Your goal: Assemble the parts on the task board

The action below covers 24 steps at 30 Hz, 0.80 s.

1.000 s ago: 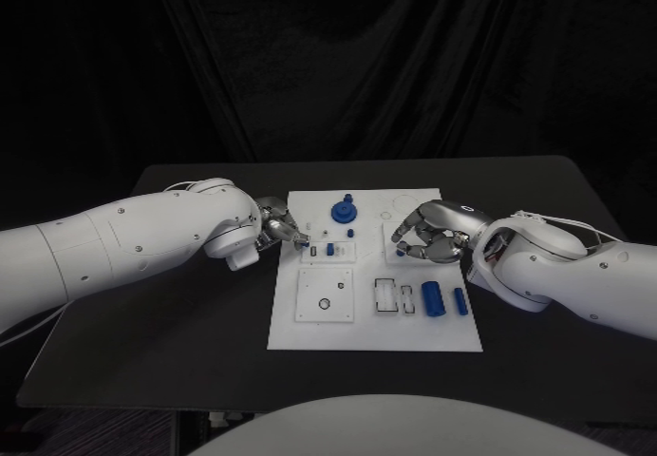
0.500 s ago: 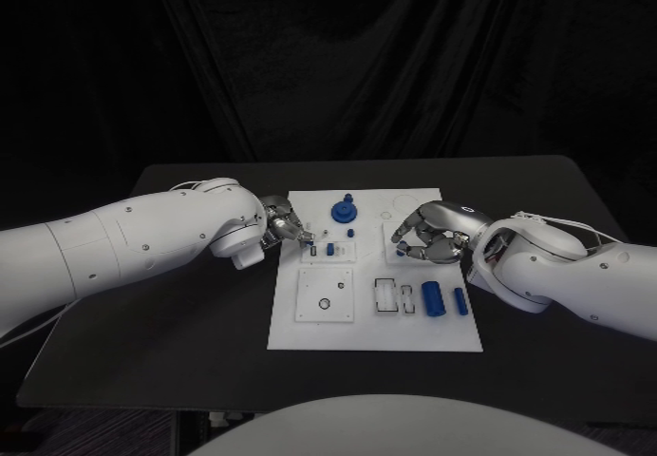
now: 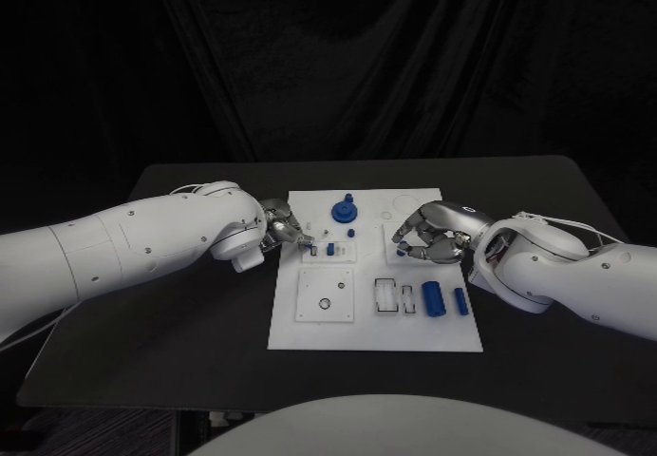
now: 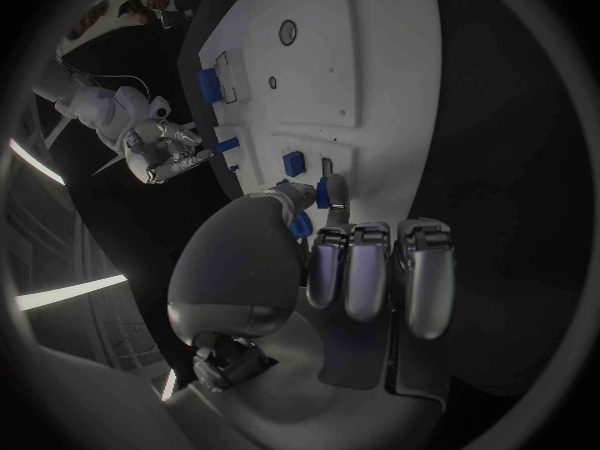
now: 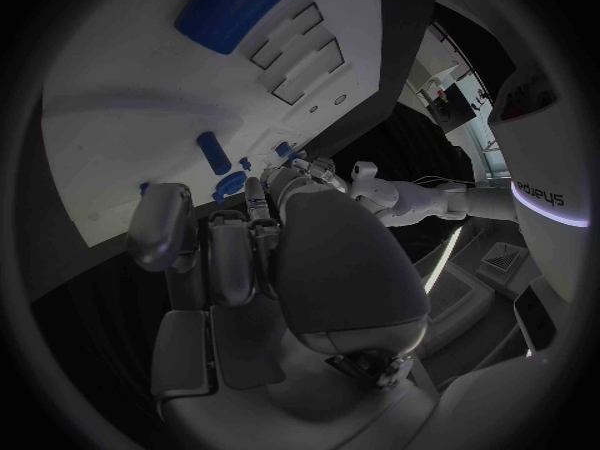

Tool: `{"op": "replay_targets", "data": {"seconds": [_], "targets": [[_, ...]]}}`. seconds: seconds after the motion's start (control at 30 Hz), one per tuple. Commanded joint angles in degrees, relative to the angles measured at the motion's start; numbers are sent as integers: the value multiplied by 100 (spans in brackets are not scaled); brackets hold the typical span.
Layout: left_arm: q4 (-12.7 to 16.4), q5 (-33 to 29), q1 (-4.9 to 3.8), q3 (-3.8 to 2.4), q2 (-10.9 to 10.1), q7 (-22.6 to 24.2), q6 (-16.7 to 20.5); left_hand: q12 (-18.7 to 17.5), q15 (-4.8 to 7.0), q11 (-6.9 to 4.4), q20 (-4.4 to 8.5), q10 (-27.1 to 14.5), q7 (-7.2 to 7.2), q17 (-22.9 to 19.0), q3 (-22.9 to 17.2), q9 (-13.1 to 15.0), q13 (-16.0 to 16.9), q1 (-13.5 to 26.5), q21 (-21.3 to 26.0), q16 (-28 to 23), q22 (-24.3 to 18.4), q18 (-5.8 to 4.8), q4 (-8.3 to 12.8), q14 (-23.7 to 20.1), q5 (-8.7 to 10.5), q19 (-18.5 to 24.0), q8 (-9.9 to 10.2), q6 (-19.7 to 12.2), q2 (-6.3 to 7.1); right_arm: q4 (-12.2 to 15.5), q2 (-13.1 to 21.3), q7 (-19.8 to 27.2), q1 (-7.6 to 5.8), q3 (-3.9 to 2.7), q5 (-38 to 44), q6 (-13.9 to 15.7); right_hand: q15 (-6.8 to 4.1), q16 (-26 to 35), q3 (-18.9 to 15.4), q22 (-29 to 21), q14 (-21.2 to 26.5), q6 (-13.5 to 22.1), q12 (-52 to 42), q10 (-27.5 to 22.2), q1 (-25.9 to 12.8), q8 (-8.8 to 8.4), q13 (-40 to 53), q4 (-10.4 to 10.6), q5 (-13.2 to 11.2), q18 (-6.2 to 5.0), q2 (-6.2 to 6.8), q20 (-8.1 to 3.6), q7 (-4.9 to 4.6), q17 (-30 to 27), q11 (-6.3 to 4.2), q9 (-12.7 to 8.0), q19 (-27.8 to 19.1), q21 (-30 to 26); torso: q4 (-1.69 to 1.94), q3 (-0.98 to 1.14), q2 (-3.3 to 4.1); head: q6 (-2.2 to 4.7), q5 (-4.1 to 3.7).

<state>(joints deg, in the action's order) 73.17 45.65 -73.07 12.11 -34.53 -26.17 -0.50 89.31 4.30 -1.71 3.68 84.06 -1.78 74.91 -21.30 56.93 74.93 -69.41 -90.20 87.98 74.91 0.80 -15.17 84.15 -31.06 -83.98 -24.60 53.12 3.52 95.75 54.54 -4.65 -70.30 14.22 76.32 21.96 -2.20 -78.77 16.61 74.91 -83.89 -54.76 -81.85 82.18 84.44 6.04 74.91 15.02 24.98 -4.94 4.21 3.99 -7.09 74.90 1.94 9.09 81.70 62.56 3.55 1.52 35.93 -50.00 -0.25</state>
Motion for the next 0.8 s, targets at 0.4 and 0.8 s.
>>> {"op": "replay_targets", "data": {"seconds": [0.4, 0.8], "targets": [[-19, 39, 98, -4, 42, 101, 13, -7, 31, -37, 50, 544, -10, 1056, -33, 11, 1453, 36, 20, -5, 1509, -80, 5, 423, 21, -602, -9, -9, -14, 23, 43, -63, 14, -3, -9, 50, 8, 32, 45, 760, -243, -13, 18, -42, 35, -32, 462, -5, 35, -47, 5, -5, 0, 38, 13, -6, -44, -30, 1, 0, -2, 0, -10], [-39, 234, 151, -4, 46, 146, 63, -12, 30, -34, 50, 541, -17, 1041, -32, 19, 1449, 46, 20, -12, 1509, -80, 10, 419, 56, -602, -6, -18, -9, 24, 22, -57, 14, -3, -9, 62, 8, 35, 51, 758, -242, -13, 18, -42, 34, -34, 461, -9, 40, -49, 10, -4, -1, 34, 13, -7, -46, -40, 4, -1, -3, 0, 4]]}}
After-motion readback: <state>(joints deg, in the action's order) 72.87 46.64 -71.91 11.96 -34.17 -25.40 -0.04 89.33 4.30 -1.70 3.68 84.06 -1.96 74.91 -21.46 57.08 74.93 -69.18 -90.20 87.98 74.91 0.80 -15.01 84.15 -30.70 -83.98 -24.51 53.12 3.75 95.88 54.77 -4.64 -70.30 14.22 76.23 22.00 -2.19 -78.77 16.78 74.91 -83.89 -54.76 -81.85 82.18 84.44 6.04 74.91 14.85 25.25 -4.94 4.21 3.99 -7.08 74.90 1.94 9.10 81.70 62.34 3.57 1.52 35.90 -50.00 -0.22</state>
